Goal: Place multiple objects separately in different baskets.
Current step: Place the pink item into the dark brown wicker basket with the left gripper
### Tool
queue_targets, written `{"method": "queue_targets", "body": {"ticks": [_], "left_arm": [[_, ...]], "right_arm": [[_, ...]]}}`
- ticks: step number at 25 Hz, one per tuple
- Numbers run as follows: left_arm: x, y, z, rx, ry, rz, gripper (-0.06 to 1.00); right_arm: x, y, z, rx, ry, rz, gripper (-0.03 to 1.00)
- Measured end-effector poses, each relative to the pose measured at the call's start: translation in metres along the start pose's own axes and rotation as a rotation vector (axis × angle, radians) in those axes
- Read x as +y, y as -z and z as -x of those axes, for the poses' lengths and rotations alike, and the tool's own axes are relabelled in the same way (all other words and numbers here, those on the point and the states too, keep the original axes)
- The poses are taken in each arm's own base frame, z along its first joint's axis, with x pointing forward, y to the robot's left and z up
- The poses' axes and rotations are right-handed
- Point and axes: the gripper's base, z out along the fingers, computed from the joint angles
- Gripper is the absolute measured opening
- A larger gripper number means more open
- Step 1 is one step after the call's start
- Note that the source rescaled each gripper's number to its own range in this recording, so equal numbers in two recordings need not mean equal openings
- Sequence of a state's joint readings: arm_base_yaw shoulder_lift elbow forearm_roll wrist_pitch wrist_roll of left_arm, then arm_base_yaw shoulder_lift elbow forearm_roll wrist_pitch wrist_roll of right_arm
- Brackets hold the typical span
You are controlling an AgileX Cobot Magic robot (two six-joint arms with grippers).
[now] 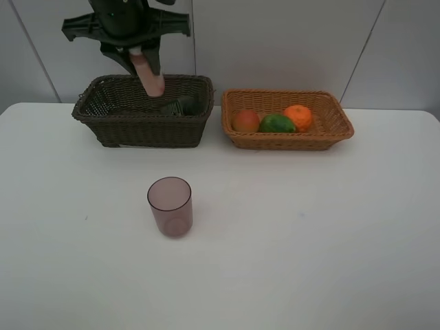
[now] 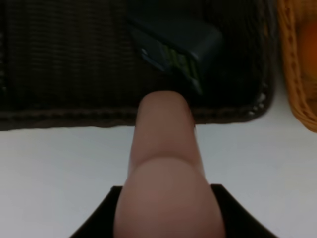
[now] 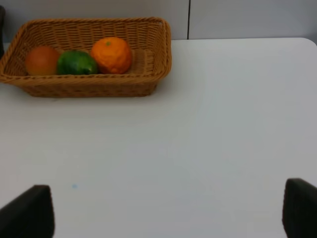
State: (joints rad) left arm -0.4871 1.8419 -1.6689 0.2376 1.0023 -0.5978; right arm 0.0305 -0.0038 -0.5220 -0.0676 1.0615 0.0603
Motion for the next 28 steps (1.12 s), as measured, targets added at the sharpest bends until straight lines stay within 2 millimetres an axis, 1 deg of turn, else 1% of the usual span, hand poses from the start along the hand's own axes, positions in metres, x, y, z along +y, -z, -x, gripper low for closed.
{"method": "queue_targets", "body": {"ticks": [3,6,8,10,16,20,24,26,27,28], "left_arm": [[0.027,-0.007,0.014,-0.036,-0.006,0.057,0.34],[0.05,-0.023,0.027,-0.08,0.005,0.089,0.34],[0.063,-0.042,0.033,-0.091,0.023,0.097,0.34],[0.07,-0.063,0.036,-0.093,0.033,0.099,0.34],[0.085,-0.134,0.03,-0.06,0.043,0.102,0.34],[0.094,-0.171,0.02,-0.028,0.049,0.106,0.34],[0.1,-0.194,0.012,0.001,0.046,0.109,0.34],[0.1,-0.194,0.013,-0.005,0.039,0.101,0.34],[0.099,-0.194,0.013,-0.006,0.034,0.097,0.4],[0.099,-0.194,0.013,-0.005,0.029,0.096,0.52]], "right_arm": [[0.0,0.0,0.0,0.0,0.0,0.0,1.0],[0.0,0.0,0.0,0.0,0.0,0.0,1.0],[0.0,0.0,0.0,0.0,0.0,0.0,1.0],[0.0,0.0,0.0,0.0,0.0,0.0,1.0],[0.0,0.0,0.0,0.0,0.0,0.0,1.0],[0.0,0.0,0.0,0.0,0.0,0.0,1.0],[0.0,0.0,0.0,0.0,0.0,0.0,1.0],[0.0,0.0,0.0,0.0,0.0,0.0,1.0],[0.0,0.0,0.0,0.0,0.0,0.0,1.0],[0.0,0.0,0.0,0.0,0.0,0.0,1.0]]}}
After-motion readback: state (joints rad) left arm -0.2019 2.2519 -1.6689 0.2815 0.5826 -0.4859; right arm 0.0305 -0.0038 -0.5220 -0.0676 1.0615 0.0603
